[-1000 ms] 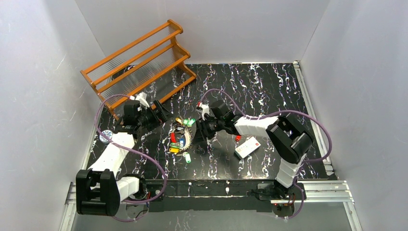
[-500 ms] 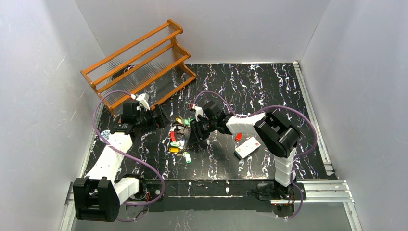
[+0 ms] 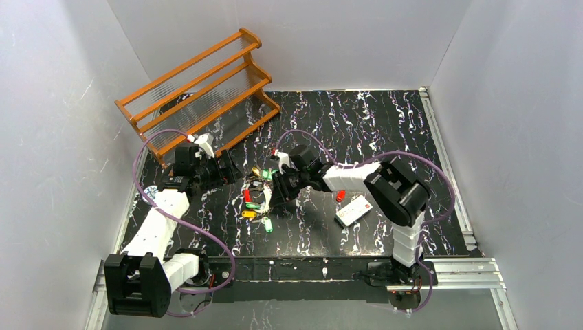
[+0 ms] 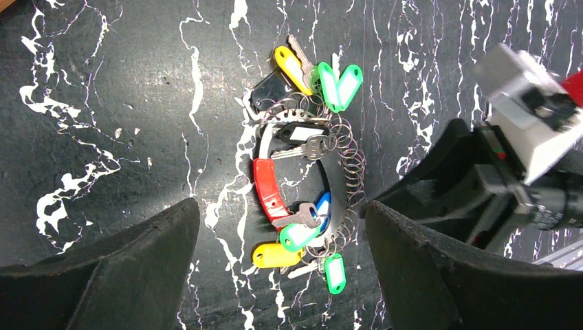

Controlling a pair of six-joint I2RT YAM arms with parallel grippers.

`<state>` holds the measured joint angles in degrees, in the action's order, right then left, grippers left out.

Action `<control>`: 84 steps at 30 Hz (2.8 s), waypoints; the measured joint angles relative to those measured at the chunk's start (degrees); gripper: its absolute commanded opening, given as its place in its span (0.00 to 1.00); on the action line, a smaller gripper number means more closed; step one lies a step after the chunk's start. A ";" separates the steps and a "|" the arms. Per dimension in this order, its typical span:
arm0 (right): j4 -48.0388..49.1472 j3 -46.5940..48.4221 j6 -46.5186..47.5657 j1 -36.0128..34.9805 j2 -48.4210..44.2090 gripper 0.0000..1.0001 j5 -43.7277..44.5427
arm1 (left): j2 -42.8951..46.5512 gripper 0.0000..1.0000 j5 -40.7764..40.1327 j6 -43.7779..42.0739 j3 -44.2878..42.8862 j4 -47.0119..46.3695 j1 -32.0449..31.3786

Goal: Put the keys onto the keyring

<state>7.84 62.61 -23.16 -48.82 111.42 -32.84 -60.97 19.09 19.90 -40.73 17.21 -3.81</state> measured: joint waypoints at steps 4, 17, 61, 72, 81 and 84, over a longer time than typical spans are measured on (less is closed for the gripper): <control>1.68 -2.58 -0.13 0.72 -4.76 0.34 -0.74 | 0.00 0.88 0.00 0.00 0.00 0.00 0.00; 1.66 -3.45 -0.72 3.39 -6.38 0.41 0.13 | -0.04 0.88 0.11 0.00 0.00 0.00 0.00; 8.50 -5.38 0.83 3.37 0.31 0.37 -1.22 | -0.39 0.87 1.09 0.00 0.00 -0.04 0.00; 10.25 -5.07 0.90 3.37 0.31 0.38 -7.52 | -0.46 0.87 1.27 0.00 0.00 -0.04 0.00; 20.81 -8.96 -1.38 2.93 -5.90 0.38 -15.76 | -0.50 0.87 1.31 0.00 0.00 -0.04 0.00; 21.16 -8.72 -1.51 2.80 -7.37 0.40 -14.62 | -0.50 0.87 1.31 0.00 0.00 -0.04 0.00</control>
<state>28.99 53.89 -24.67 -46.02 104.05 -47.46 -61.47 20.40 19.90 -40.73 17.17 -3.81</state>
